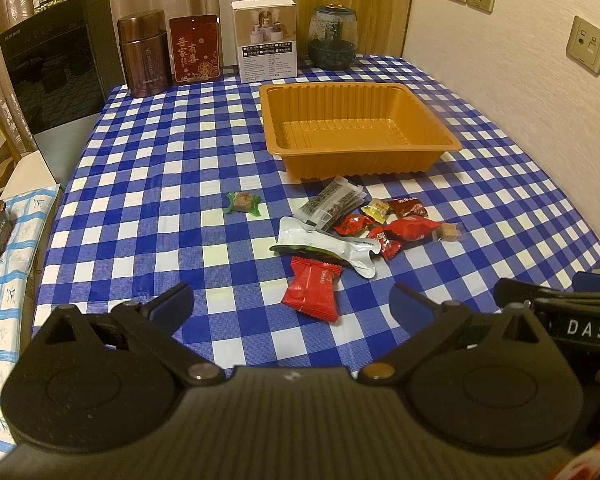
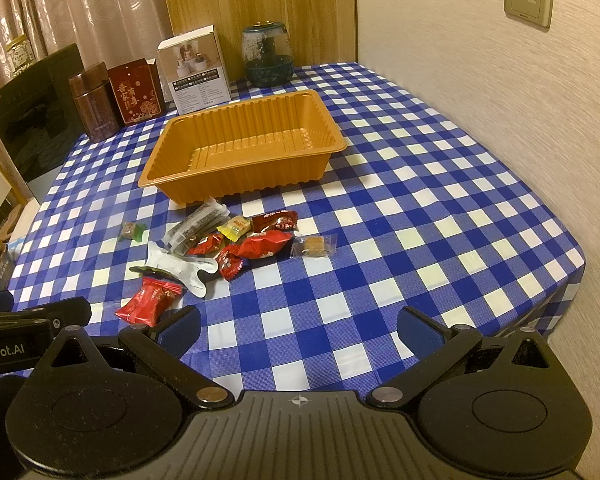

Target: Organize snacks

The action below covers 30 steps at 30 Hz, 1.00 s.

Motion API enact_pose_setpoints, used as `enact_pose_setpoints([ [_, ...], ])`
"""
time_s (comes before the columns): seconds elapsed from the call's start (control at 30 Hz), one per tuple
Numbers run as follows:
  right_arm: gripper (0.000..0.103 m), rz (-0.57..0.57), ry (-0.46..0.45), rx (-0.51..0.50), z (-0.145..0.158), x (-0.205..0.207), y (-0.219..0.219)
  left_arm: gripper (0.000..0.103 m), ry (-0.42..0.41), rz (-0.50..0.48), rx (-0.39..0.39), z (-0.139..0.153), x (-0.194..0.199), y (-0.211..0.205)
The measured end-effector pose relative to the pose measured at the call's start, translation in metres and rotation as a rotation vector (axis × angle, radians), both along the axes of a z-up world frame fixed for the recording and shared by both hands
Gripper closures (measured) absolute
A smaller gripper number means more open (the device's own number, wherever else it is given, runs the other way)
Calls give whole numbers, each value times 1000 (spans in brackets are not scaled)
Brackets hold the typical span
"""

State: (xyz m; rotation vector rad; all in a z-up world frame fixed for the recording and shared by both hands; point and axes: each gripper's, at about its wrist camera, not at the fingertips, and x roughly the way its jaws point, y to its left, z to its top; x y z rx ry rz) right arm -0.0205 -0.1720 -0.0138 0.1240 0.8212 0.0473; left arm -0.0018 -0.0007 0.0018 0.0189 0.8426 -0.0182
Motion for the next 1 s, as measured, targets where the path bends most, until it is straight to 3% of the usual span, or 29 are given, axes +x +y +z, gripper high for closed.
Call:
enact_pose_setpoints([
  [0.47, 0, -7, -3, 0, 0, -1, 1, 0, -9, 10, 1, 4, -1, -6],
  [0.6, 0, -18, -1, 9, 3, -1, -4, 0, -14, 13, -33, 7, -1, -6],
  [1.0, 0, -14, -16, 42, 1, 15, -17, 0, -49, -80, -73, 11, 24, 5],
])
